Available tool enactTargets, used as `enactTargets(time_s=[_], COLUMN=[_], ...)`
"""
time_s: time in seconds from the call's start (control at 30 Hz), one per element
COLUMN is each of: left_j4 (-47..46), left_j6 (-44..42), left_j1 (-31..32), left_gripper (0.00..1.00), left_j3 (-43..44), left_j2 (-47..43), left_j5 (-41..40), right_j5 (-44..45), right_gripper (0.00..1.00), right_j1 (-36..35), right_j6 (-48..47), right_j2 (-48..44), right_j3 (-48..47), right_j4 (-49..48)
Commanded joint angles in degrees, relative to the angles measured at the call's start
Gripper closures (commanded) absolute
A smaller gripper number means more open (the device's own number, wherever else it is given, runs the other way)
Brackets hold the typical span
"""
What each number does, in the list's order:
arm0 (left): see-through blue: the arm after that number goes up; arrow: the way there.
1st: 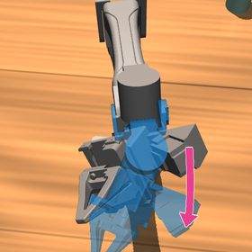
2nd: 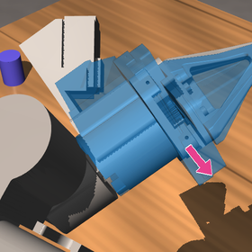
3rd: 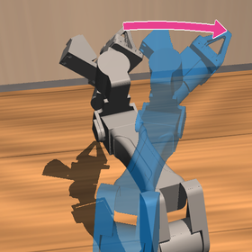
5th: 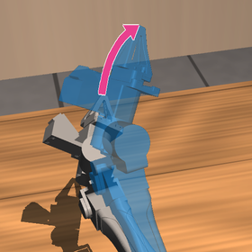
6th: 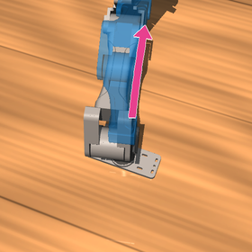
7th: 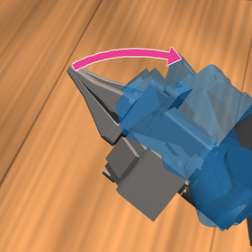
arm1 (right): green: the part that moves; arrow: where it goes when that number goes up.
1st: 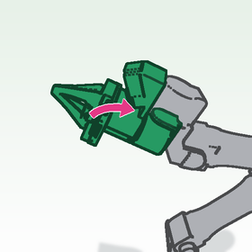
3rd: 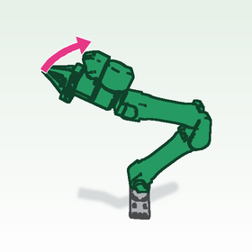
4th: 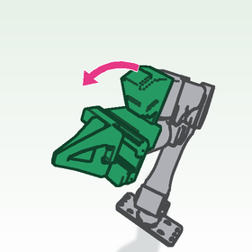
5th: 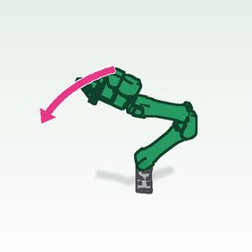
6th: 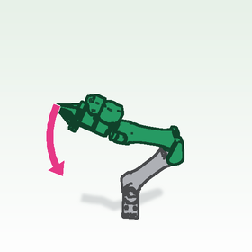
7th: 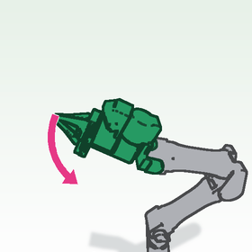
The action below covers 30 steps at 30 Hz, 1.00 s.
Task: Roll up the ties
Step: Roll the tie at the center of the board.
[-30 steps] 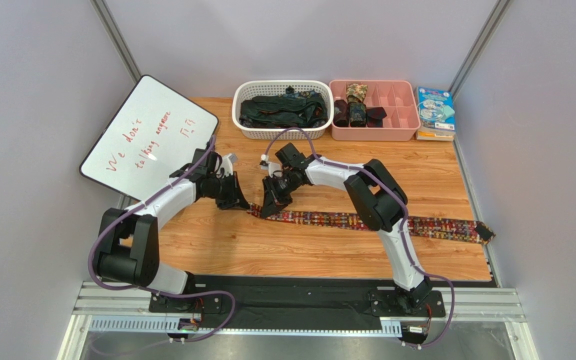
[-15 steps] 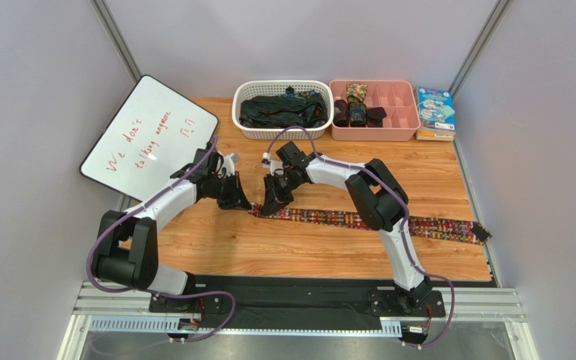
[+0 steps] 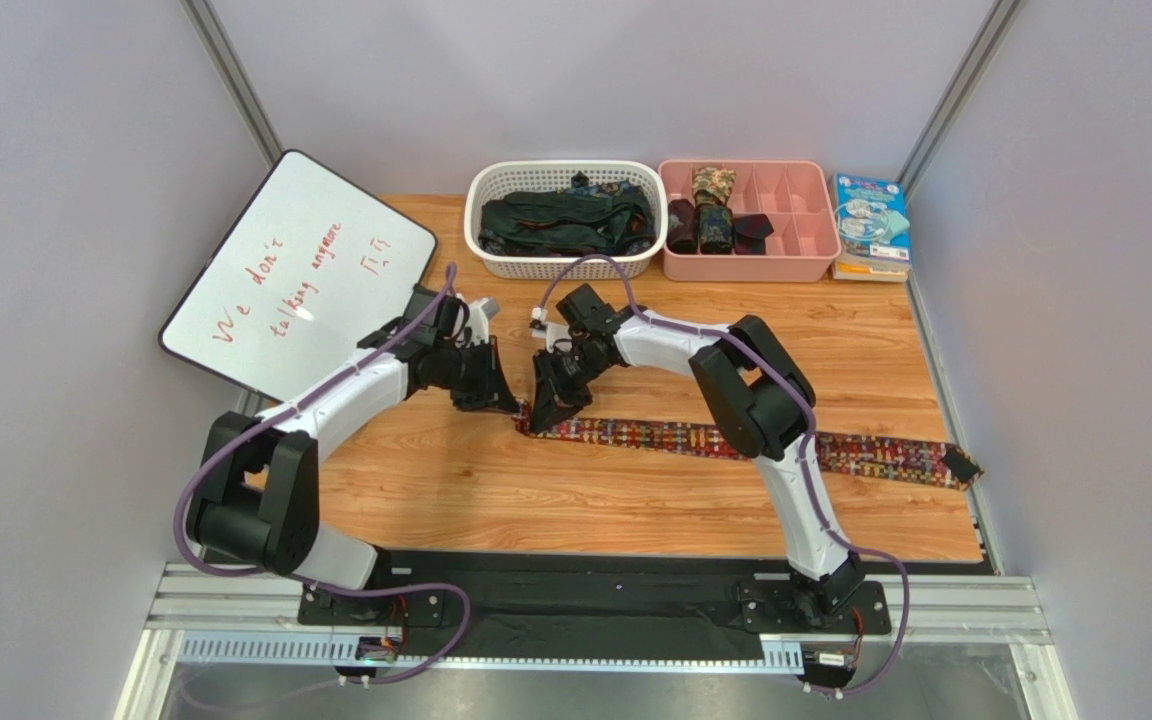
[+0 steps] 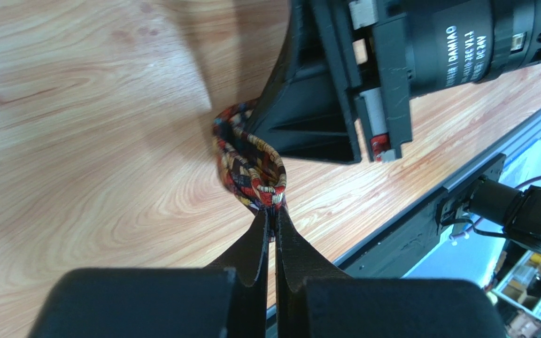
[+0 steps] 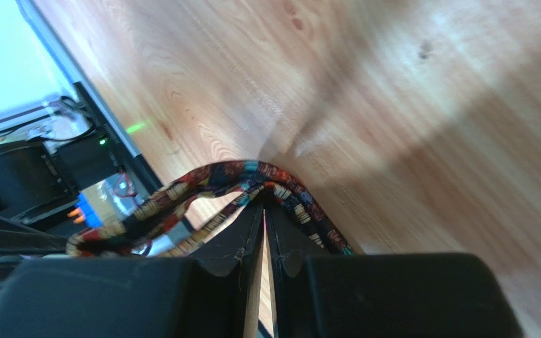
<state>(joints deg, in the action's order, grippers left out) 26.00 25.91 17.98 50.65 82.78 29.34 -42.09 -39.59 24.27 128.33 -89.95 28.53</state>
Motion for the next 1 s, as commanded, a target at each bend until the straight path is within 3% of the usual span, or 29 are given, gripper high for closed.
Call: enactTargets(time_s=[0.0,0.4,0.73,0.97], left_j4=[-1.4,-3.7,-4.9,-5.3], left_j6=[2.7,5.1,6.9,7.0], left_j1=[2.1,4.4,6.1,6.3], left_gripper=[1.00,1.00,1.00,0.83], left_j3=[2.7,3.4,4.7,6.1], left_j2=[3.4,8.3,10.8,13.6], left_j5=[-1.3,-2.2,-2.4,-1.5], right_j5=[0.0,-1.3,-4.0,-4.2], right_gripper=[0.86,0.79,0.68,0.60], right_j1=[-0.3,2.8,3.7,3.8], right_j6=[0.8,-6.3,-2.7,-0.8], right_j2=[0.6,-11.9,-12.8,-10.5], right_j3=[-1.5,5.0,8.0,8.1], right_j4=[-1.2,7.9,4.6,1.6])
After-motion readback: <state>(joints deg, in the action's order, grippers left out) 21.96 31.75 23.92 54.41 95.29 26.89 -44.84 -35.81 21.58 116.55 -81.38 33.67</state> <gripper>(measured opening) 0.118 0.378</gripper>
